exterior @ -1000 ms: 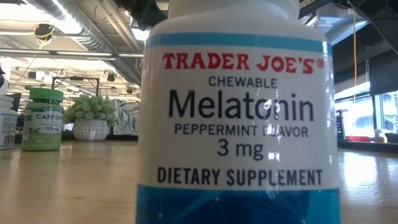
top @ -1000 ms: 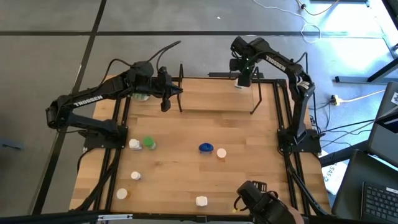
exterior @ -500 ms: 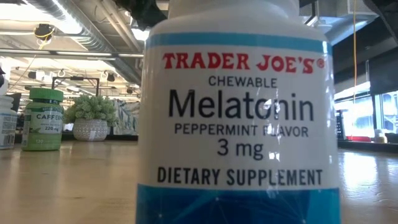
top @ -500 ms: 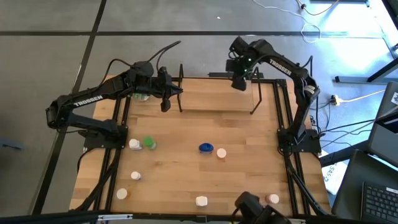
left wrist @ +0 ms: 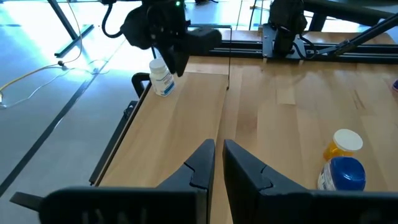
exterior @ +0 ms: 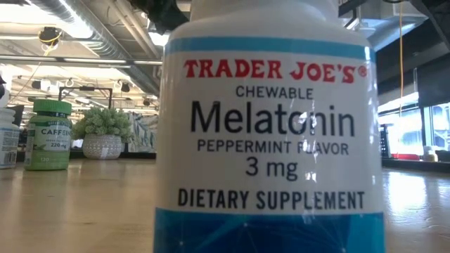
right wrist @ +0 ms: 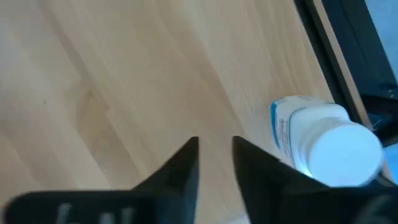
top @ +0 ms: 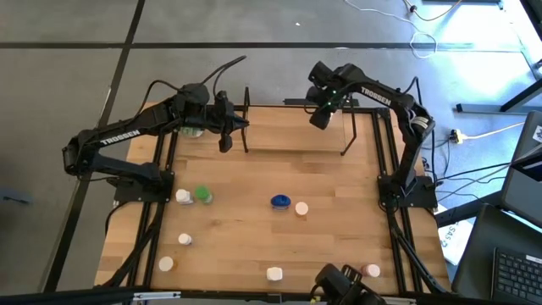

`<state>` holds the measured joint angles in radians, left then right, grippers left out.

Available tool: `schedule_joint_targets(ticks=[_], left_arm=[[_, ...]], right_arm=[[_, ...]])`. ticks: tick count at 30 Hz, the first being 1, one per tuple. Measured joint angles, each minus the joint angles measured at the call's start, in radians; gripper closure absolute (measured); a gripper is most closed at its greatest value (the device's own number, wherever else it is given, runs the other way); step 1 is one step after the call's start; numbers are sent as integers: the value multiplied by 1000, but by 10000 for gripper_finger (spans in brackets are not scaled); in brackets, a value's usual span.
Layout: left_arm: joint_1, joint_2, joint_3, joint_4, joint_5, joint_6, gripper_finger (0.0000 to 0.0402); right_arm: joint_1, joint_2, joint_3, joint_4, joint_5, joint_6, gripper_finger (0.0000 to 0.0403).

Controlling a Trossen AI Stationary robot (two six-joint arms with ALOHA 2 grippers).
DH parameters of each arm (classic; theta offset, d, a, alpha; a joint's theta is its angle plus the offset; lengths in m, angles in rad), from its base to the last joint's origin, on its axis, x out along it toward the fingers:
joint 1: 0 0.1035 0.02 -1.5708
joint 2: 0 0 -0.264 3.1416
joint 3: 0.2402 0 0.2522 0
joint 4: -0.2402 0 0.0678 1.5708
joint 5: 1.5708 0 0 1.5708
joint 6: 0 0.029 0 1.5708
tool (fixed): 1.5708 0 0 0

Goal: Pick and place medicine bottles onto shelf by color
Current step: Put the top right white blue medicine bottle on the shelf

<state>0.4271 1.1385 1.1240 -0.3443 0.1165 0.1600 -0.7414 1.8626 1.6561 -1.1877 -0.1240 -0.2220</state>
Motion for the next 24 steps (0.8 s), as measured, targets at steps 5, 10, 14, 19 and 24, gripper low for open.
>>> schedule_joint_targets(ticks=[5,10,14,19,24], left_arm=[[0,0,0,0,0,0,374],[0,0,0,0,-2,0,374],[0,0,0,0,-3,0,374],[0,0,0,0,-4,1,374],[0,0,0,0,-5,1,374]], right_arm=[[0,0,-62,86,41,85,395],[-1,0,-112,106,125,136,394],[-1,0,-147,111,157,163,397],[0,0,-173,136,201,167,398],[0,0,-185,145,274,188,397]])
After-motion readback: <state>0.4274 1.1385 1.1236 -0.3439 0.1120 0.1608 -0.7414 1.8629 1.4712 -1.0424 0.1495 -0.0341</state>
